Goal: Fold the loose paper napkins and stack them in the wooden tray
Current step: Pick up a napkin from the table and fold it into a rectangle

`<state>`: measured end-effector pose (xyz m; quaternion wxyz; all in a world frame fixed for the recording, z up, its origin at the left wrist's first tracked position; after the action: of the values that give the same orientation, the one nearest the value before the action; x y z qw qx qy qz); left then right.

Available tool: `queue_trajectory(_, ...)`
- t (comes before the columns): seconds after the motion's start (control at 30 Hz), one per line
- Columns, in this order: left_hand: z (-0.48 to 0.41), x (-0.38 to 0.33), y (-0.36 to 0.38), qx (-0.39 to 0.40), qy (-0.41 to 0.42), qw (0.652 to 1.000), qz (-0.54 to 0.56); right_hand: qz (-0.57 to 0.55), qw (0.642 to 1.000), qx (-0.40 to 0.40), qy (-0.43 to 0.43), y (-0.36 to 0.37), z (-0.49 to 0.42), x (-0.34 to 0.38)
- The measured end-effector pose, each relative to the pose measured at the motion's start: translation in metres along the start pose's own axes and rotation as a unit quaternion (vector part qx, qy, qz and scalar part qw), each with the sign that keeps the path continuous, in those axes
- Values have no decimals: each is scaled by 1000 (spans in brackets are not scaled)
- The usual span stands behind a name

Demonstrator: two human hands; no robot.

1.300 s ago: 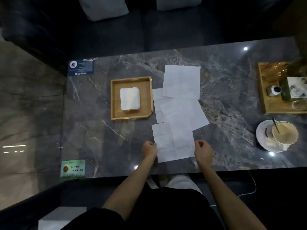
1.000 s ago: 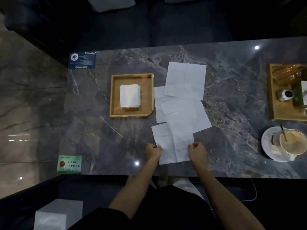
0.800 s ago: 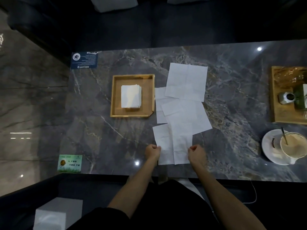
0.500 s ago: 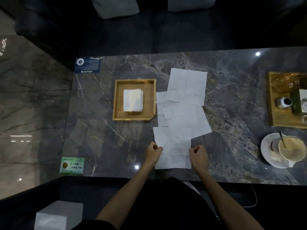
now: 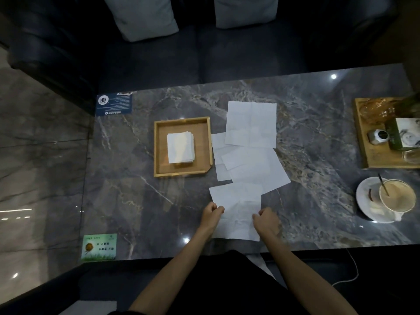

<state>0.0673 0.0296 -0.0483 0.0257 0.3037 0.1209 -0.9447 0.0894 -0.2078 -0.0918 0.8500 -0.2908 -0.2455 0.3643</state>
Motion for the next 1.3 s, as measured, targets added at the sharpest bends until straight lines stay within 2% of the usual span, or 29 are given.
queue_trajectory(0.13,2,5,-1,19,-10,1000,-18,24,1000,-10,5,4,3,-8)
queue_trajectory(0.33,0,8,-4,31,-31,999,-4,-38,997,-60,-2,-2,12,-13)
queue_trajectory(0.57,-7,0,-11,18,-31,998,-44,-23,999,-35,16,8,9,-11)
queue_trajectory(0.63,-6,0,-12,18,-31,998,-54,-57,997,-50,11,2,13,-9)
queue_trajectory(0.77,-4,-6,-11,35,-31,997,-60,-205,977,-57,-32,-19,22,1)
queue_trajectory(0.97,7,-46,-9,76,45,994,-66,-314,938,-55,-136,-70,29,28)
queue_trajectory(1.13,31,-115,-33,72,123,988,-62,-328,921,-81,-196,-124,42,69)
queue_trajectory(1.3,64,-204,-84,50,223,973,-15,-338,885,-107,-301,-176,78,135)
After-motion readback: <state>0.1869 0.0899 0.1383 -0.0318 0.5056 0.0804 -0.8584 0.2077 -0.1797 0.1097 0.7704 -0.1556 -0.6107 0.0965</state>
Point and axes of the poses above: each hand's wrist, its own z-axis away from the middle knuckle, its own y-axis out of the palm, x = y × z, the point moved 10 cm from there along -z, towards the middle knuckle
